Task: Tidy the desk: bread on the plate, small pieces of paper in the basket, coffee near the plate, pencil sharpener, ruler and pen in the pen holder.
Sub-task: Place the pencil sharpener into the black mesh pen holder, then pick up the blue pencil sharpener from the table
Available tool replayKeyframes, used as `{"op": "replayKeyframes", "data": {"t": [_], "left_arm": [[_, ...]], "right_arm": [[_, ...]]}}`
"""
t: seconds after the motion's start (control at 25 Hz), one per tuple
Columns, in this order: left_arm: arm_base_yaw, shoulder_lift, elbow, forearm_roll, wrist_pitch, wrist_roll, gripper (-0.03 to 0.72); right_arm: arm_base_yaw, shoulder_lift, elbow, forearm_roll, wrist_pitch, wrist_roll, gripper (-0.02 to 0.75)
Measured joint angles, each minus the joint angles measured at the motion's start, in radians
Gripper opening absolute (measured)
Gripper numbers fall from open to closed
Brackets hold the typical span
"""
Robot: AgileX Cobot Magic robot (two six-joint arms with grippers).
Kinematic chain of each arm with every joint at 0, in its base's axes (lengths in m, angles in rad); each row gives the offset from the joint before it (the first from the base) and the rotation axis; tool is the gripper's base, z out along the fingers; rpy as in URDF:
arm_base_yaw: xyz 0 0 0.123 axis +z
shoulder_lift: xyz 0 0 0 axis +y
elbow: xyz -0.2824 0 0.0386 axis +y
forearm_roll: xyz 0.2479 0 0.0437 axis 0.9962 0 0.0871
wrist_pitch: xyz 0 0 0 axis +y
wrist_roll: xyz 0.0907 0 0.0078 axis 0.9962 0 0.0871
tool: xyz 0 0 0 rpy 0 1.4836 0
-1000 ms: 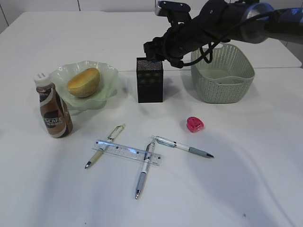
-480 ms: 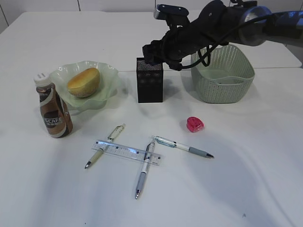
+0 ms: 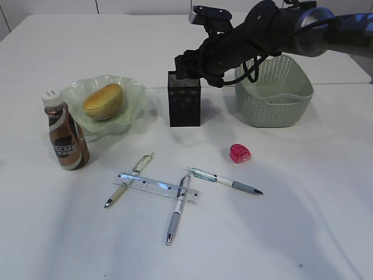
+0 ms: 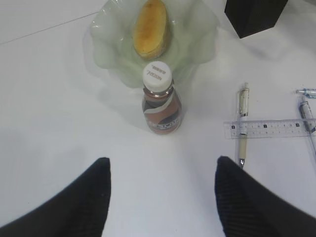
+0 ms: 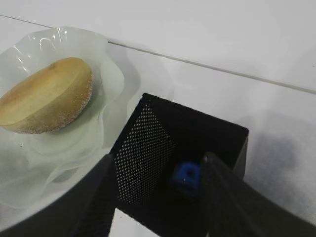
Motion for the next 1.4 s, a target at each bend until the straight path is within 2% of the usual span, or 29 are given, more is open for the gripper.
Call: {"op": "replayKeyframes", "data": {"t": [0.28, 0.32, 0.4, 0.44, 0.56, 0.64, 0.68, 0.76, 0.8, 1.08, 1.24, 1.4], "left_arm": [[0.000, 0.000, 0.000, 0.000, 0.005, 0.000, 0.466], [0.000, 0.000, 0.000, 0.000, 0.005, 0.000, 0.466], [0.000, 0.000, 0.000, 0.000, 0.007, 0.000, 0.466], [0.000, 0.000, 0.000, 0.000, 0.008, 0.000, 0.466], [0.000, 0.000, 0.000, 0.000, 0.016, 0.000, 0.466], [0.000, 0.000, 0.000, 0.000, 0.026, 0.000, 0.466], [0.000, 0.000, 0.000, 0.000, 0.028, 0.000, 0.466], [0.000, 0.000, 0.000, 0.000, 0.030, 0.000, 0.466], [0.000, 0.000, 0.000, 0.000, 0.033, 0.000, 0.466], [0.000, 0.000, 0.000, 0.000, 0.048, 0.000, 0.466], [0.000, 0.000, 0.000, -0.008, 0.058, 0.000, 0.466], [0.000, 0.000, 0.000, -0.008, 0.077, 0.000, 0.466]], "right_arm": [[0.000, 0.000, -0.069, 0.003, 0.083, -0.001, 0.426], [0.000, 0.000, -0.146, -0.031, 0.171, -0.001, 0.426], [0.000, 0.000, -0.187, -0.050, 0.213, -0.001, 0.426], [0.000, 0.000, -0.244, -0.086, 0.300, 0.001, 0.426], [0.000, 0.000, -0.314, -0.127, 0.415, 0.028, 0.426], [0.000, 0.000, -0.314, -0.127, 0.415, 0.028, 0.426], [0.000, -0.007, -0.380, -0.186, 0.543, 0.082, 0.426], [0.000, -0.018, -0.386, -0.212, 0.571, 0.093, 0.426], [0.000, -0.044, -0.391, -0.266, 0.632, 0.114, 0.426], [0.000, -0.155, -0.392, -0.423, 0.708, 0.310, 0.426], [0.000, -0.192, -0.386, -0.457, 0.709, 0.352, 0.426], [0.000, -0.304, -0.302, -0.477, 0.711, 0.374, 0.426]]}}
